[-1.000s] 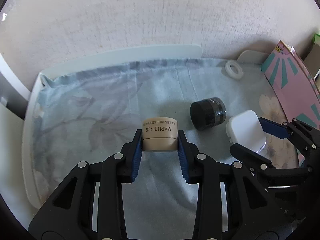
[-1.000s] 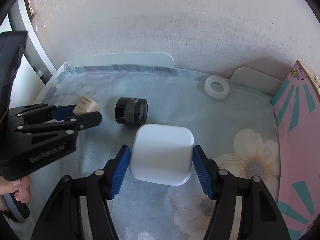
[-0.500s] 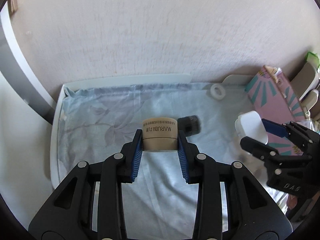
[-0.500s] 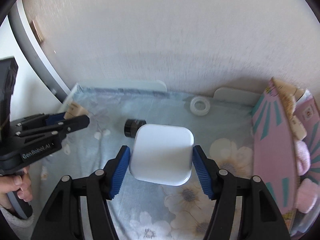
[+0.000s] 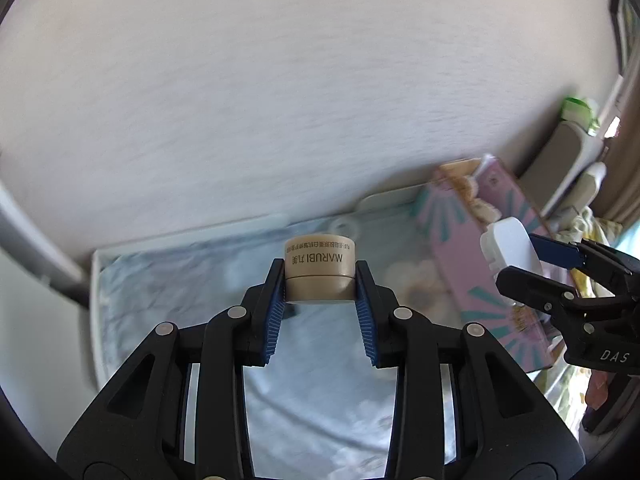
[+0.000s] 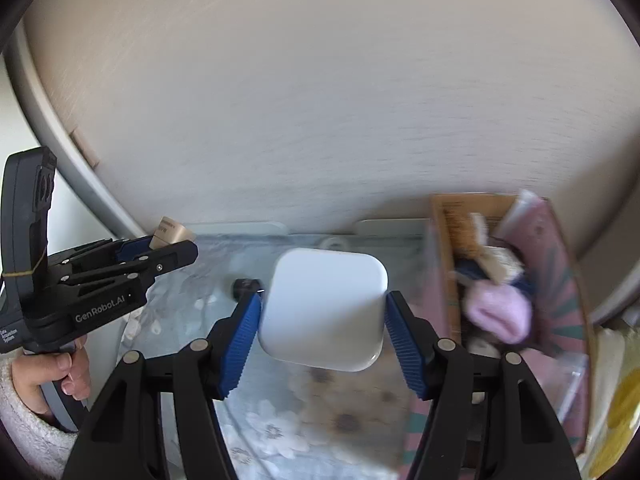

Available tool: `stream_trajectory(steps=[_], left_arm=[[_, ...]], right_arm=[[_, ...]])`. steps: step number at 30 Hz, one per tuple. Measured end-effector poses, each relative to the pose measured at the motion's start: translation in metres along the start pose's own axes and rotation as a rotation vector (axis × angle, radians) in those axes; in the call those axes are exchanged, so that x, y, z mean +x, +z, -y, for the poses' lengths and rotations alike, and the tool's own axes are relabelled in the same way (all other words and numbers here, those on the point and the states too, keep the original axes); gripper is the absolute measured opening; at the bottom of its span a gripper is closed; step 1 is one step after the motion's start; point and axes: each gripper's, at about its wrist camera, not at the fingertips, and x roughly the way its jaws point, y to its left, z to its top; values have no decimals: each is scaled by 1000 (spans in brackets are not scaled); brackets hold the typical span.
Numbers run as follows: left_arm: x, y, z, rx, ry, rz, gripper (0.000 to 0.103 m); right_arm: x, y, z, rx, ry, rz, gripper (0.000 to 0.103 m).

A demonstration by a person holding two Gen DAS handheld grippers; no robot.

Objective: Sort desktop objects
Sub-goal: 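Lift the beige jar and white case and carry them toward the box, then lower the beige jar and white case into the box and release both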

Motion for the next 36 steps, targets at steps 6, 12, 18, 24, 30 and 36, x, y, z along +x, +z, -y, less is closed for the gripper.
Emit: stream_trajectory(steps=[6,12,18,24,30,36], left_arm=[[14,27,61,83,-93,7,30],[28,45,114,158,-168,-2,30],[45,56,165,240,-213,-16,30],[69,68,197,300,-227,-42,30],[99,74,220,349,-227,-79,30],[125,78,238,379,-232,-117,30]], right_arm=[[-32,-2,52,77,-74,40,59],[-52,-9,100,160,-128,58,59],[-56,-18,127,198,-146,50,59],[-58,-27,145,216,-156,44,60],[-41,-32,160,227,-138,14,60],[-27,-31,160,204,-123,-6,60]])
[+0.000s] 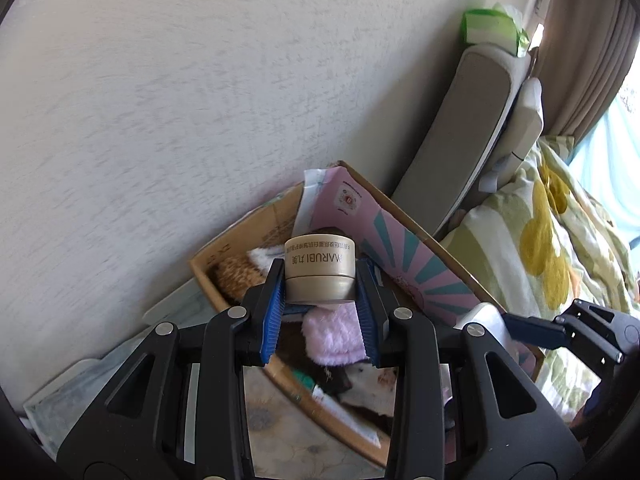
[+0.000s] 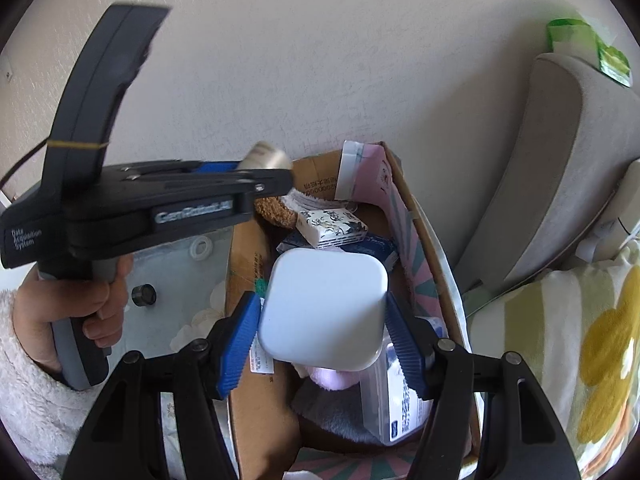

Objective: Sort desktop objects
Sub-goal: 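Lower the beige jar and white case into the box and release both, then move both tools back over the tray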

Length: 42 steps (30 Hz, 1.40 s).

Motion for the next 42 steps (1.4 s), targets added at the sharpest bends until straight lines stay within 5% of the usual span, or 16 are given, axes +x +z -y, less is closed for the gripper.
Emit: stream_trajectory(steps=[10,12,13,15,42], left_arm=[[14,12,11,26,-19,-21,30],[17,13,11,16,-13,-41,37],[18,13,11,13,-8,-53,42],[19,13,11,12,21,-67,100],[-94,-55,-62,-65,93,69,103]], right_arm=[[13,4,4,-6,20,-24,60],[15,4,2,-9,18,-38,64],[16,4,2,-7,17,-41,71],[16,4,3,-3,16,-42,79],[-14,-3,-41,-37,-41,2,79]])
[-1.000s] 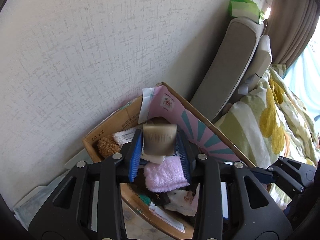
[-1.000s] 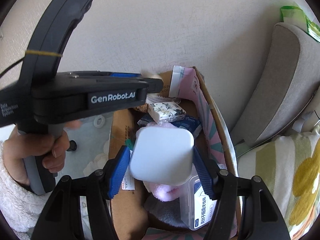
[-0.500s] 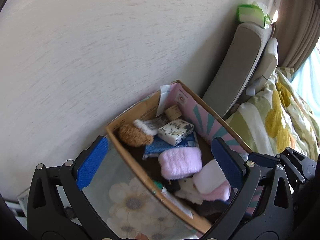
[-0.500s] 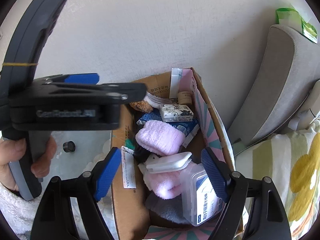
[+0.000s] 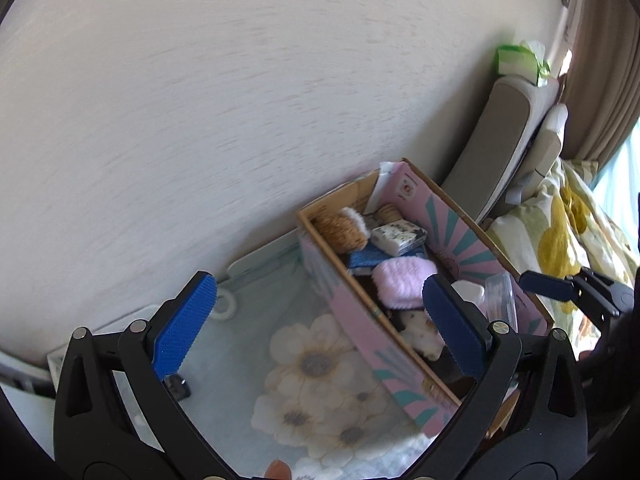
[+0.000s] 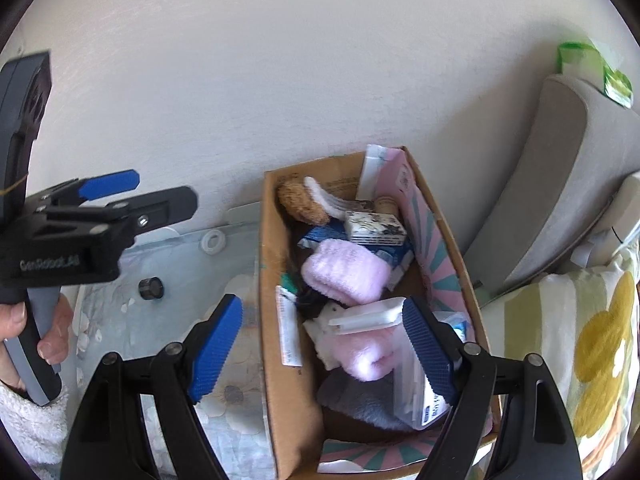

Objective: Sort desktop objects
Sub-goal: 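Move both tools back over the tray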

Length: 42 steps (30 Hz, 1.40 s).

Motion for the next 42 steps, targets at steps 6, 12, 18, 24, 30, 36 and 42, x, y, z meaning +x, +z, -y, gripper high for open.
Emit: stream_trajectory(steps=[6,12,18,24,30,36,42], left_arm=[[-25,-24,-35,-68,31,24,103],[-48,-47,-73,-153,64,57,103],[-71,-71,-106,-208,128,87,103],[-86,-98,-132,-240,180,101,103],[-95,-126,-145,-270,206,105,103],[-84,-159,-158,-298,177,74,102],[-41,-162,-161,-281,147,54,102]], right_arm=[[-8,3,-19,-33,32,27,79],[-11,5,-39,-73,63,37,79],[-10,9,-61,-120,82,36,79],[-5,7,-86,-183,105,30,79],[0,10,-109,-243,128,22,79],[20,10,-132,-301,148,-21,79],[72,25,-157,-336,158,-58,79]])
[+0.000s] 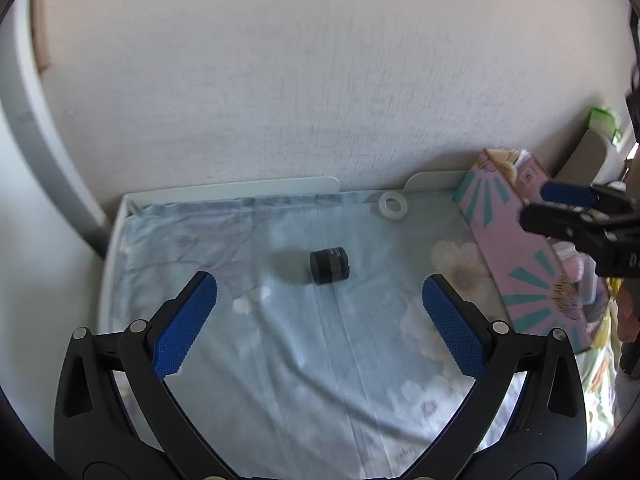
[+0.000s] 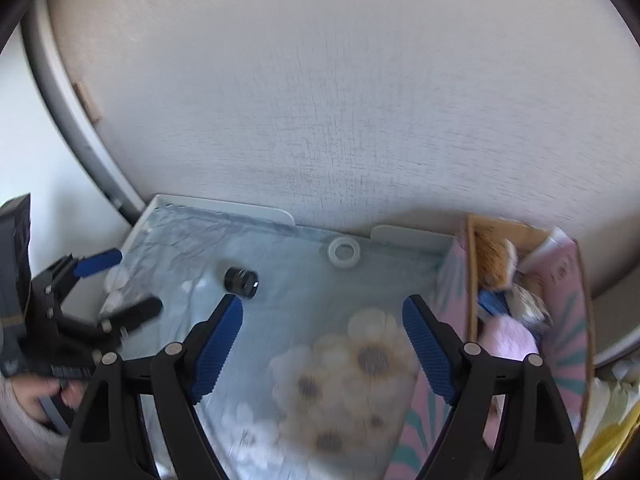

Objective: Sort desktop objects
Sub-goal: 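Move both tools back over the tray, then grasp the black jar with the left tool while the right tool grasps the clear tape roll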

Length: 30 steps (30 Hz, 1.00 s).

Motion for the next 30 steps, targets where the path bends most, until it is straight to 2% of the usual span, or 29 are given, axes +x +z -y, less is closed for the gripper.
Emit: stream_trajectory(steps=[2,5,7,11,16,18,20,21,23,30], left_arm=[[26,0,3,-4,4,-6,100],[60,-3,6,-10,33,-27,90],[77,-6,6,-13,43,-35,86],[102,-13,4,-14,54,-58,82],[117,-16,0,-16,36,-65,71],[121,-16,-2,-14,31,-75,57],[124,-16,-2,-14,15,-81,47],[125,-16,-1,-5,18,-84,37],[128,-15,1,18,33,-92,29],[126,-8,-6,14,13,-105,29]], right_arm=[[25,7,2,11,-16,-14,79],[77,14,9,32,-56,-64,79],[108,17,10,37,-50,-84,76],[143,17,13,50,-61,-108,74],[164,20,19,77,-69,-98,69],[172,22,21,87,-65,-106,59],[178,23,22,90,-69,-121,46],[180,23,22,88,-75,-127,40],[180,24,21,75,-91,-116,39],[172,24,15,77,-86,-101,39]])
